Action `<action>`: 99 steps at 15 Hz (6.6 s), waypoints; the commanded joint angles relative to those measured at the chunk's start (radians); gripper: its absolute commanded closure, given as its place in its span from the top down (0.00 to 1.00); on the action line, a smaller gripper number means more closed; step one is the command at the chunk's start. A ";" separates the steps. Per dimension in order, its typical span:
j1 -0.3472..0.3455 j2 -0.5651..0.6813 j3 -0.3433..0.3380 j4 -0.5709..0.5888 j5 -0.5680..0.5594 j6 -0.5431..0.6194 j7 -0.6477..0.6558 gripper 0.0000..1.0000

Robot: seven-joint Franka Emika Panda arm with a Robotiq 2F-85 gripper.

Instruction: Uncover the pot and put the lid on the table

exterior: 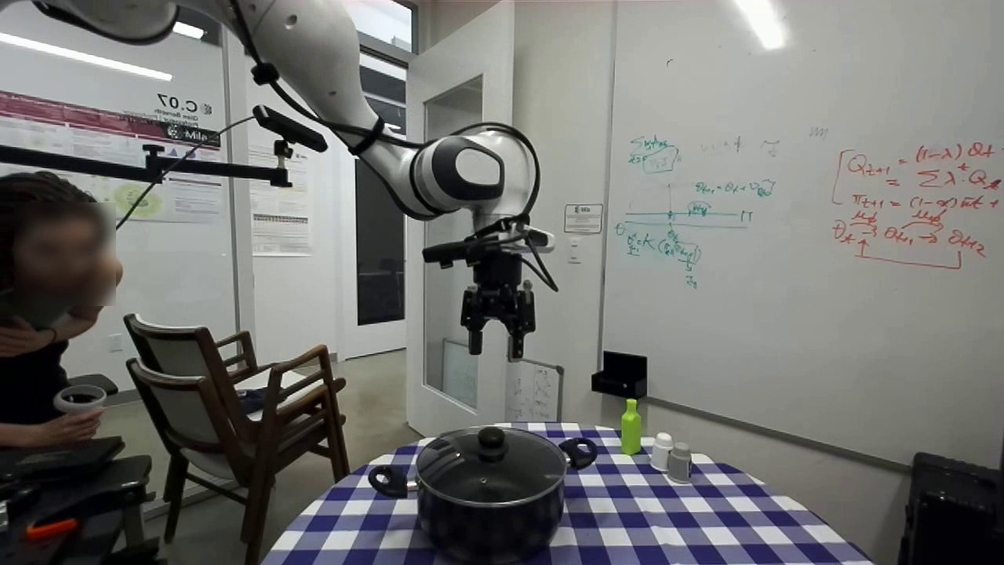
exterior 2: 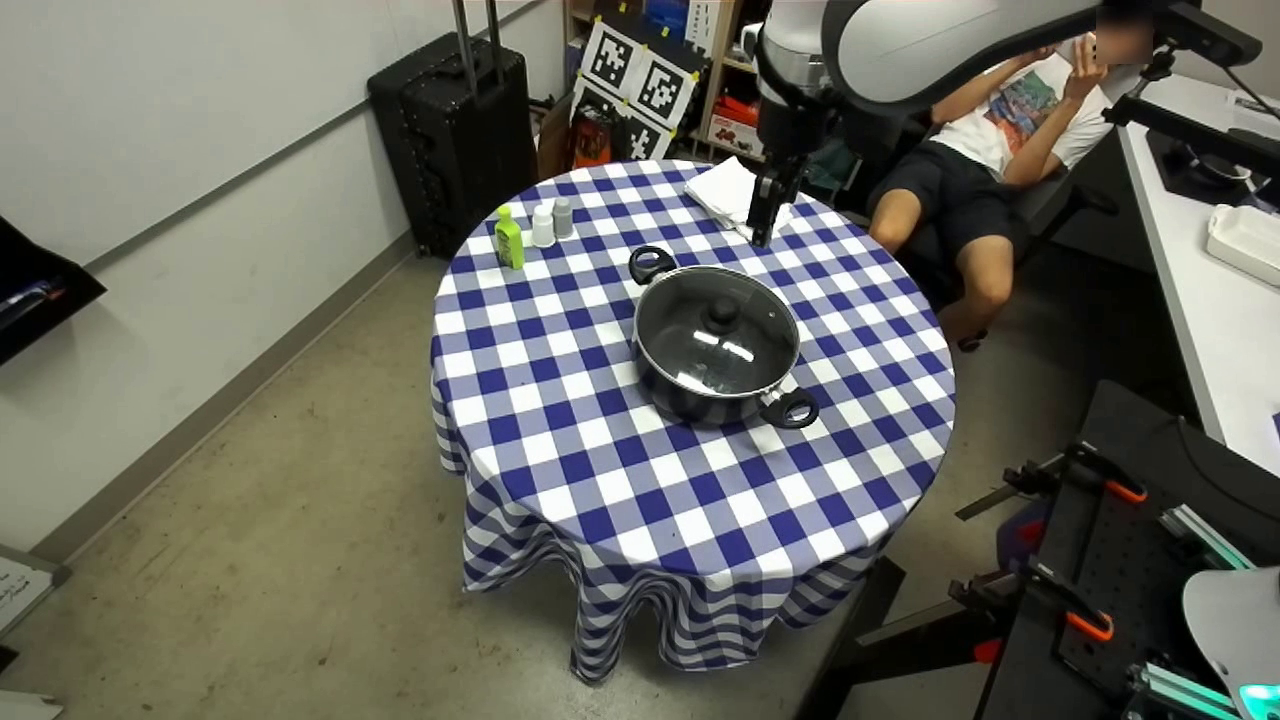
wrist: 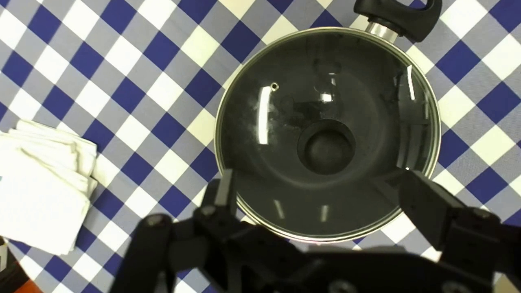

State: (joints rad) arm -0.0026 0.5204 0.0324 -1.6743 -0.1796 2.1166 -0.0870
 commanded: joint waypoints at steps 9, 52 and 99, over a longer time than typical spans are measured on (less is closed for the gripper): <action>-0.005 0.236 0.049 0.158 0.115 -0.041 -0.125 1.00; 0.007 0.288 0.012 0.268 0.094 -0.165 -0.097 0.26; -0.335 0.385 -0.145 0.075 0.349 0.096 -0.115 0.26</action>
State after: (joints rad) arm -0.3244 0.8319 -0.1230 -1.7090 0.1871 2.2392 -0.2314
